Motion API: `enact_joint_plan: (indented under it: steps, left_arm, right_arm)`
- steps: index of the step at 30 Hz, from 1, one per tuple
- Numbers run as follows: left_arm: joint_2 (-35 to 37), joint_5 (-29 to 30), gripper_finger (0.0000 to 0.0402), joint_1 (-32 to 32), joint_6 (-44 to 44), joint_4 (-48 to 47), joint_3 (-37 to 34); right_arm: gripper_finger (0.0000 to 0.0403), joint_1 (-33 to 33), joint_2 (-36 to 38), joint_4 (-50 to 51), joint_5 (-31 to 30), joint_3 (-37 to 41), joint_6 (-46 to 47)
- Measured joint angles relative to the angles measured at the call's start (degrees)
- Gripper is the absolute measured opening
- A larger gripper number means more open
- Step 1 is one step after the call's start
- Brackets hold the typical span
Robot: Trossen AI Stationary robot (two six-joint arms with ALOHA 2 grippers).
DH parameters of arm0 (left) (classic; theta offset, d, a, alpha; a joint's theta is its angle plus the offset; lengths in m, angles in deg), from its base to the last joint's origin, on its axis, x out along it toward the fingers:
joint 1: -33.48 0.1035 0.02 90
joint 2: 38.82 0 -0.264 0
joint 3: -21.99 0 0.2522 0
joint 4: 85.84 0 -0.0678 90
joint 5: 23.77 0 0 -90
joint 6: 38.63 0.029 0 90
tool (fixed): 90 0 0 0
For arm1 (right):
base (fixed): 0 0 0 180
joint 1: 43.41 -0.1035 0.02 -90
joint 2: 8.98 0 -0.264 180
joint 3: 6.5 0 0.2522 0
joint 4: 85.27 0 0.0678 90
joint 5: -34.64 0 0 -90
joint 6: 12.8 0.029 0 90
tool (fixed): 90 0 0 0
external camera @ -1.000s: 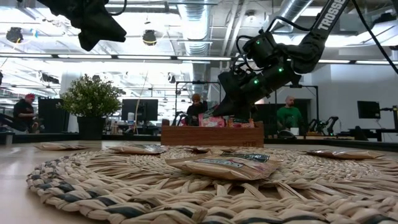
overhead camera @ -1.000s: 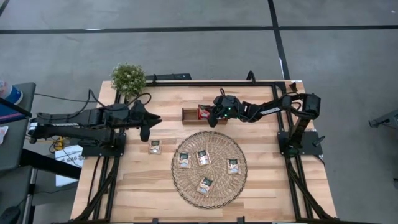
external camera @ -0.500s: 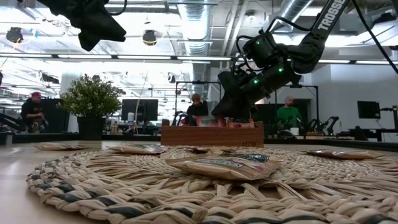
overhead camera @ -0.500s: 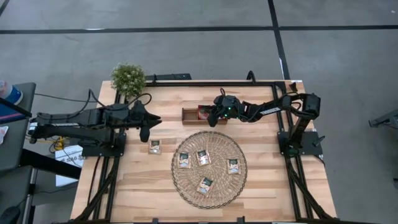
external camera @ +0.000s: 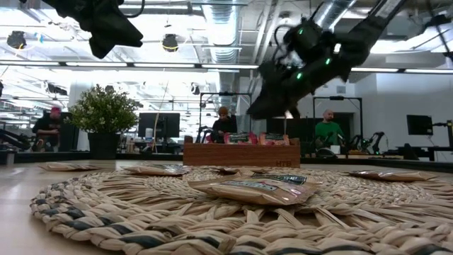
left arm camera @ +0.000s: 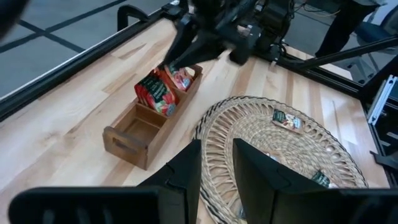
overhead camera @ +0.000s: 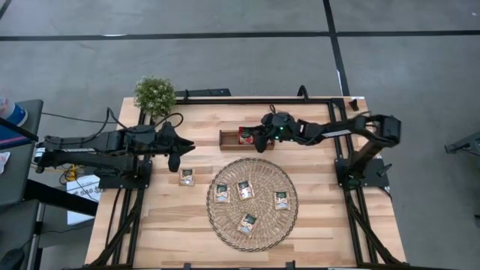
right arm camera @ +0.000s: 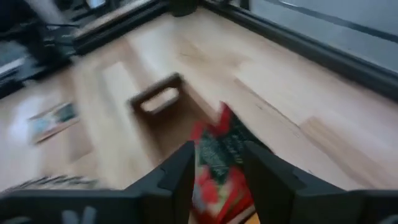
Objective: Pick & Place Tea
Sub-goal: Put the green tea bag to the left of the wooden organizer
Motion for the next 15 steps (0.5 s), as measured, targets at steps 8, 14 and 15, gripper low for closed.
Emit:
enact_joint_plan:
  steps: [8, 14, 15]
  left_arm:
    - [-0.4, -2.4, 0.0083, 0.0, -1.5, -1.2, 0.0]
    - [-2.9, -2.6, 0.0083, -1.8, -3.6, -1.8, 0.0]
    - [-3.6, -2.6, 0.0083, -2.4, -4.2, -1.8, 0.0]
  right_arm:
    - [0.0117, -6.2, 15.6, 18.1, 4.9, 0.0, -2.8]
    - [0.0116, -13.6, 23.1, 29.0, 3.2, 0.0, -0.5]
    - [0.0116, -14.7, 23.8, 30.6, 3.0, 0.0, 0.1]
